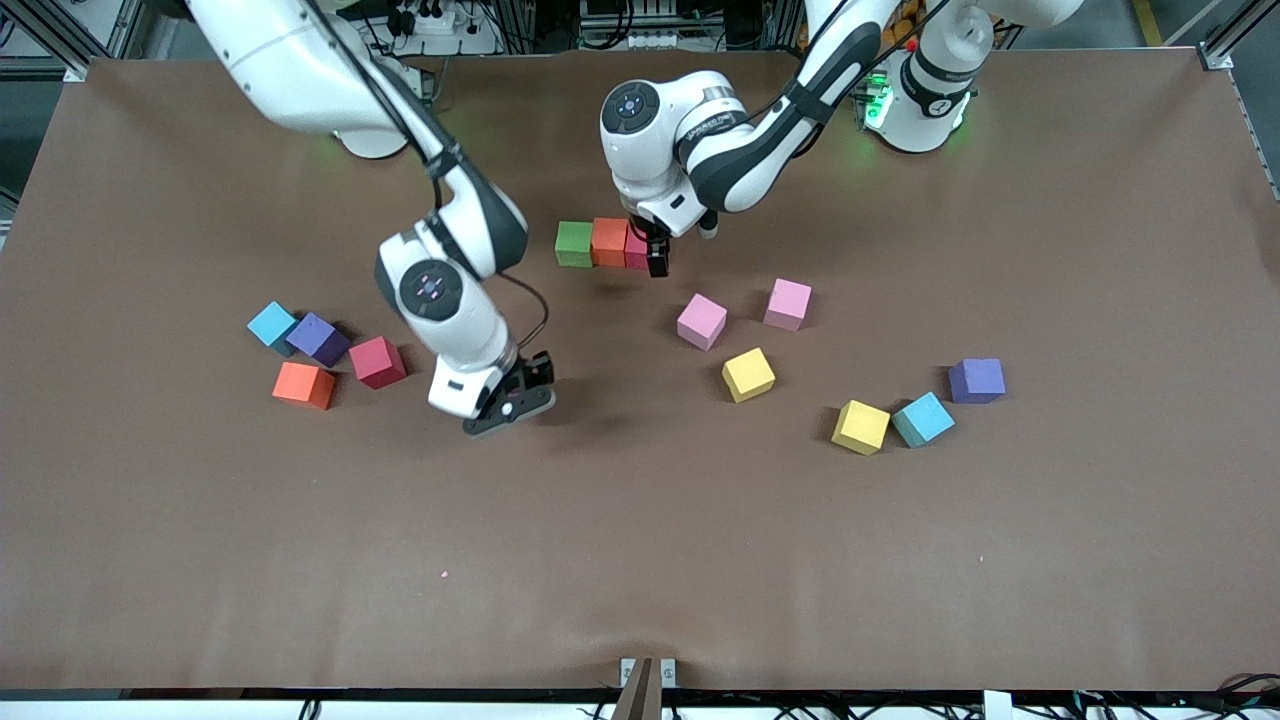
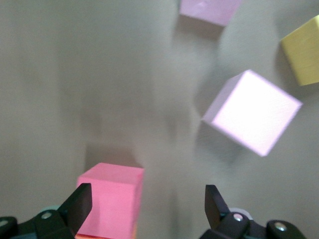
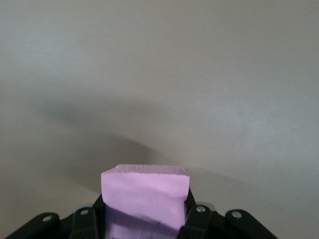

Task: Form number 2 with 11 blocks
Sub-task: 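Grasp the pink block with the right gripper while the left gripper reaches lavender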

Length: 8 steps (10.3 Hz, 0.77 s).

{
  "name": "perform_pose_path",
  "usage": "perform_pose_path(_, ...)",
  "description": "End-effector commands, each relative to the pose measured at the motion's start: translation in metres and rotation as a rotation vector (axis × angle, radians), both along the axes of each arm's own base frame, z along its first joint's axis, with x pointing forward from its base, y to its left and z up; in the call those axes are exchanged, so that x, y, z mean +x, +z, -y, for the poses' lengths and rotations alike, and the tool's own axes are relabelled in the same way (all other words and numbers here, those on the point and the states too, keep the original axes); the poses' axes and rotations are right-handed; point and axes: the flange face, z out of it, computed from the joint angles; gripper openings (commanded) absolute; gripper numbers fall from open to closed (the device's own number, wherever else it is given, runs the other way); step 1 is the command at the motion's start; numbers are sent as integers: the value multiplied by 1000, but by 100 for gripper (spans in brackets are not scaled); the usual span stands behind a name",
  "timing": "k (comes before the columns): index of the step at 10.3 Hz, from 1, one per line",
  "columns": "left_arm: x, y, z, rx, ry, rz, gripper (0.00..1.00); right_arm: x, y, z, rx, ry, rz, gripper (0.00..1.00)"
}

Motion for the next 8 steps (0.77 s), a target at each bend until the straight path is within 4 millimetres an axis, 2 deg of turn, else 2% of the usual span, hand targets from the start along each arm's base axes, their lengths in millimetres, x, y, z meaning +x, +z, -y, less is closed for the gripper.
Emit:
perform_pose_path(1, 32, 3, -20, 24, 11, 26, 100, -46, 16, -24, -10, -129, -9, 13)
perform_pose_path(3, 82, 5, -59, 12, -67, 9, 100, -55, 8, -29, 3, -167, -12, 14)
perform_pose_path(4, 101, 9, -69, -12, -121, 13, 100, -61, 4, -32, 15, -195, -12, 14)
perform_pose_path(5, 113, 9, -76, -36, -184, 16, 100, -68, 1, -36, 26, -243, -17, 14)
perform_pose_path(6, 120, 10, -78, -60, -267, 18, 100, -79, -1, -52, 61, -314, -16, 14)
perform_pose_path(8, 128, -5, -84, -95, -389, -3, 100, -103, -8, -85, 94, -402, -26, 14)
